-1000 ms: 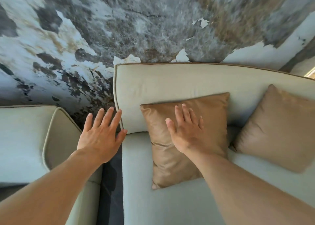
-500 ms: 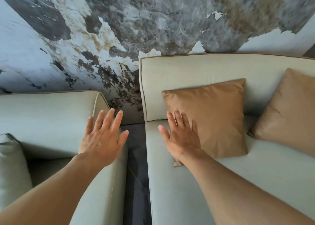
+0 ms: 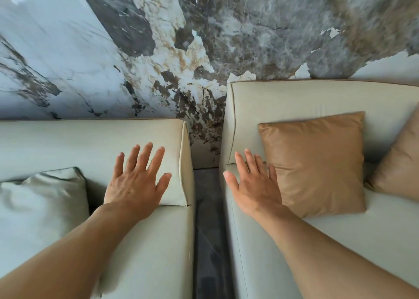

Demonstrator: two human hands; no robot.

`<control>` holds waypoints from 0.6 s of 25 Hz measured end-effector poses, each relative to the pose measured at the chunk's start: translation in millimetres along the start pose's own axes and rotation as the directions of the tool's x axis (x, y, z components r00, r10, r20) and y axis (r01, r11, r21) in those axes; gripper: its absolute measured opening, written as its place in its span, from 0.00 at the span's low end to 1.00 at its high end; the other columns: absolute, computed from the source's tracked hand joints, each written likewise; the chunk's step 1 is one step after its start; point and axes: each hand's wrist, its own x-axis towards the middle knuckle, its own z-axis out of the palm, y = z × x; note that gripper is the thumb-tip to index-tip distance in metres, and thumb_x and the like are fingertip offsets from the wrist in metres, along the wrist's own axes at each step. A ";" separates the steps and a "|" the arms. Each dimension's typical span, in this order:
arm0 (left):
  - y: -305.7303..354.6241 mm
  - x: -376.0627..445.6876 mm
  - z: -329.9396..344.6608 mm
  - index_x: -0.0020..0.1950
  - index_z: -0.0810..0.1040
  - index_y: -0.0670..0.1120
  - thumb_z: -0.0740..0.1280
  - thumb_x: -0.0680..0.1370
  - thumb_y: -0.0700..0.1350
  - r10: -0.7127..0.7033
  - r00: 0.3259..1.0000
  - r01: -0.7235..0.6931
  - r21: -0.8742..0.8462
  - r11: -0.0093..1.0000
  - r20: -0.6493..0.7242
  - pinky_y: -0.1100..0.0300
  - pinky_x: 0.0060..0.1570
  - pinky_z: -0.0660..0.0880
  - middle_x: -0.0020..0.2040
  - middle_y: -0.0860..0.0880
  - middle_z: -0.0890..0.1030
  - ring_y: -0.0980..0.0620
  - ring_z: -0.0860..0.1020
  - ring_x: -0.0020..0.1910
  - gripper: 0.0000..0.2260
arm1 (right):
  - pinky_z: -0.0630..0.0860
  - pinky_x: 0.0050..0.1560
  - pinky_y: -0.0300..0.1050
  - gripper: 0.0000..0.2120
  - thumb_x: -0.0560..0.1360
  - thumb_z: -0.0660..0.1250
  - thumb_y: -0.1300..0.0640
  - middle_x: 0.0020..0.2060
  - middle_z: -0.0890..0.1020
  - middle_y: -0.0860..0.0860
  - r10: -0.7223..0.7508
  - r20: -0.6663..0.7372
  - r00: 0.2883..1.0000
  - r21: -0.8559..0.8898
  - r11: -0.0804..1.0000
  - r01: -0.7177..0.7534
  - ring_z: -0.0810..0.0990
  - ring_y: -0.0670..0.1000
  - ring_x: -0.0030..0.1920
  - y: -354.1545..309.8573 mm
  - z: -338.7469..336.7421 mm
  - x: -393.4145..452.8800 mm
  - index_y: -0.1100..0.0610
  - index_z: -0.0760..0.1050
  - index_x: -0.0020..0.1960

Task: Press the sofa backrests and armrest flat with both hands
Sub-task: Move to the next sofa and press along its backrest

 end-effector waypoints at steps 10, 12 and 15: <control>-194.8 11.2 50.4 0.80 0.44 0.54 0.39 0.78 0.62 -0.051 0.996 0.047 -0.055 0.997 -0.070 0.46 0.75 0.37 0.81 0.49 0.45 0.46 0.42 0.79 0.31 | 0.44 0.74 0.59 0.35 0.75 0.37 0.34 0.79 0.48 0.48 -0.027 -0.169 0.985 -0.043 0.999 0.020 0.46 0.51 0.78 -177.8 32.1 30.0 0.47 0.46 0.78; -217.9 19.4 52.8 0.80 0.44 0.54 0.39 0.77 0.62 -0.067 0.995 0.061 -0.072 0.995 -0.072 0.46 0.75 0.37 0.81 0.49 0.45 0.46 0.42 0.79 0.31 | 0.44 0.74 0.58 0.36 0.74 0.38 0.34 0.79 0.48 0.48 -0.042 -0.166 0.985 -0.051 0.998 0.034 0.46 0.51 0.78 -201.7 36.9 38.6 0.48 0.46 0.78; -244.3 30.9 54.7 0.79 0.44 0.54 0.39 0.77 0.62 -0.084 0.993 0.076 -0.087 0.993 -0.088 0.46 0.75 0.37 0.81 0.48 0.44 0.46 0.41 0.79 0.31 | 0.41 0.74 0.57 0.36 0.74 0.37 0.34 0.79 0.48 0.48 -0.063 -0.155 0.986 -0.084 0.995 0.051 0.45 0.50 0.77 -226.4 42.2 50.8 0.47 0.45 0.78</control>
